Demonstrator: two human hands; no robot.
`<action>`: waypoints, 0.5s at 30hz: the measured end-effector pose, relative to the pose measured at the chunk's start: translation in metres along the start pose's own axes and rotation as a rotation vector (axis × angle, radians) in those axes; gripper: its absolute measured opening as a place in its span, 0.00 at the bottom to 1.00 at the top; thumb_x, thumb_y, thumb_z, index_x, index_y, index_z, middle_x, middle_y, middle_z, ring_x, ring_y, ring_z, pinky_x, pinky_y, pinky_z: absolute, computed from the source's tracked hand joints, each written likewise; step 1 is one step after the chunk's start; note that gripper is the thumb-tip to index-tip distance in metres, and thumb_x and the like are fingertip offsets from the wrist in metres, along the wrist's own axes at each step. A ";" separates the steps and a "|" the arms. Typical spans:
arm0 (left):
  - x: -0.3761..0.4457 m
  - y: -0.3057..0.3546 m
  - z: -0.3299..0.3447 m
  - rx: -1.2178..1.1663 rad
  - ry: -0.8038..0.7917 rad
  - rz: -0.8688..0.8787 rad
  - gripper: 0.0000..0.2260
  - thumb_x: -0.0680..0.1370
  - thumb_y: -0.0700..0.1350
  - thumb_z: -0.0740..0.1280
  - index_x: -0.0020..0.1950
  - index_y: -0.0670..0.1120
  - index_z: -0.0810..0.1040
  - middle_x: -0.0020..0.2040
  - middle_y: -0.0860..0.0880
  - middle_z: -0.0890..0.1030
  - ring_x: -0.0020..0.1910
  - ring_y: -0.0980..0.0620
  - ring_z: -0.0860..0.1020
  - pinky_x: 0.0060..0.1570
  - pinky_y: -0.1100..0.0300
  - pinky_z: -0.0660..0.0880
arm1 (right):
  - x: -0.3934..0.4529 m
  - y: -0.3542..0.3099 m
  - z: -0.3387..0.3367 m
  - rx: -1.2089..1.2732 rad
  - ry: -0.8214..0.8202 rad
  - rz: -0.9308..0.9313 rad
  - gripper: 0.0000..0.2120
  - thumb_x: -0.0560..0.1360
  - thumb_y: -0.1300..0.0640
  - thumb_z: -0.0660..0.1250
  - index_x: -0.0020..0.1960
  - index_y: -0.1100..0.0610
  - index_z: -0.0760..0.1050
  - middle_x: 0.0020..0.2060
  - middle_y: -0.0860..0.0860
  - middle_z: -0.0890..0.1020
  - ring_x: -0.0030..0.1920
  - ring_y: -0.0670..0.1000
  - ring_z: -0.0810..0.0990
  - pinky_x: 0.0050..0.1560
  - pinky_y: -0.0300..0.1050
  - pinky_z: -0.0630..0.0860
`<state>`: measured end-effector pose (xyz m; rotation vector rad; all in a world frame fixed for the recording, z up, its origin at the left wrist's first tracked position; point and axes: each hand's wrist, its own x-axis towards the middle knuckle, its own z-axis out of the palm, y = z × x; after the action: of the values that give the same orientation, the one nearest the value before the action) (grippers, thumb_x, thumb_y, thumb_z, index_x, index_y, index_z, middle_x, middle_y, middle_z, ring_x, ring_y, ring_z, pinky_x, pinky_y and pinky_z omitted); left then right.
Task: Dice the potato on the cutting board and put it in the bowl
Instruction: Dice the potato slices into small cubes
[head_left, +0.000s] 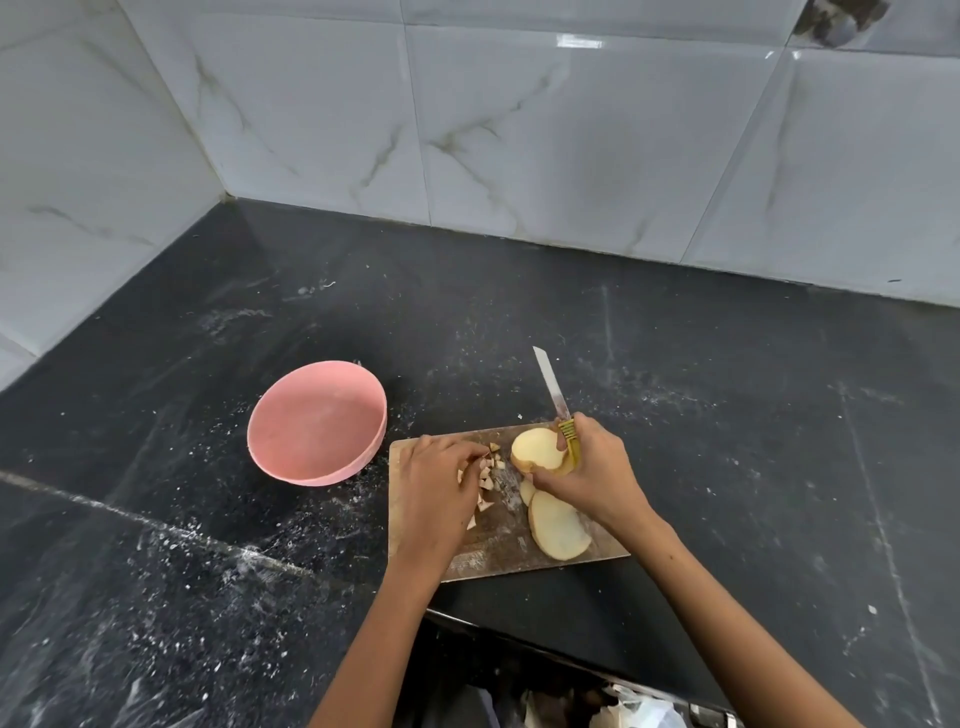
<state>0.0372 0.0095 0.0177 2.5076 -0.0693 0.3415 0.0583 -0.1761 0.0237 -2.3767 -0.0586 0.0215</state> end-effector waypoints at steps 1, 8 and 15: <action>-0.001 0.001 -0.001 -0.002 0.003 -0.011 0.06 0.75 0.43 0.72 0.50 0.52 0.85 0.49 0.56 0.83 0.51 0.54 0.77 0.54 0.62 0.62 | 0.002 -0.001 -0.001 -0.015 -0.026 0.003 0.21 0.62 0.50 0.78 0.43 0.56 0.69 0.42 0.49 0.75 0.45 0.50 0.74 0.42 0.45 0.72; -0.009 0.010 -0.002 -0.012 -0.105 0.013 0.18 0.73 0.52 0.73 0.63 0.53 0.79 0.59 0.56 0.80 0.62 0.55 0.71 0.63 0.58 0.61 | 0.012 -0.007 -0.009 -0.236 -0.173 -0.077 0.22 0.62 0.43 0.76 0.44 0.51 0.66 0.44 0.45 0.74 0.50 0.49 0.70 0.53 0.46 0.63; -0.014 0.007 0.001 0.109 -0.175 0.252 0.17 0.63 0.48 0.80 0.51 0.53 0.85 0.51 0.56 0.82 0.53 0.52 0.75 0.54 0.61 0.60 | -0.005 -0.003 -0.005 -0.213 -0.238 -0.275 0.27 0.62 0.41 0.75 0.54 0.53 0.72 0.53 0.44 0.75 0.60 0.48 0.69 0.64 0.45 0.62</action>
<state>0.0230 0.0023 0.0171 2.6367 -0.4506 0.2306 0.0538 -0.1775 0.0288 -2.5460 -0.5241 0.1748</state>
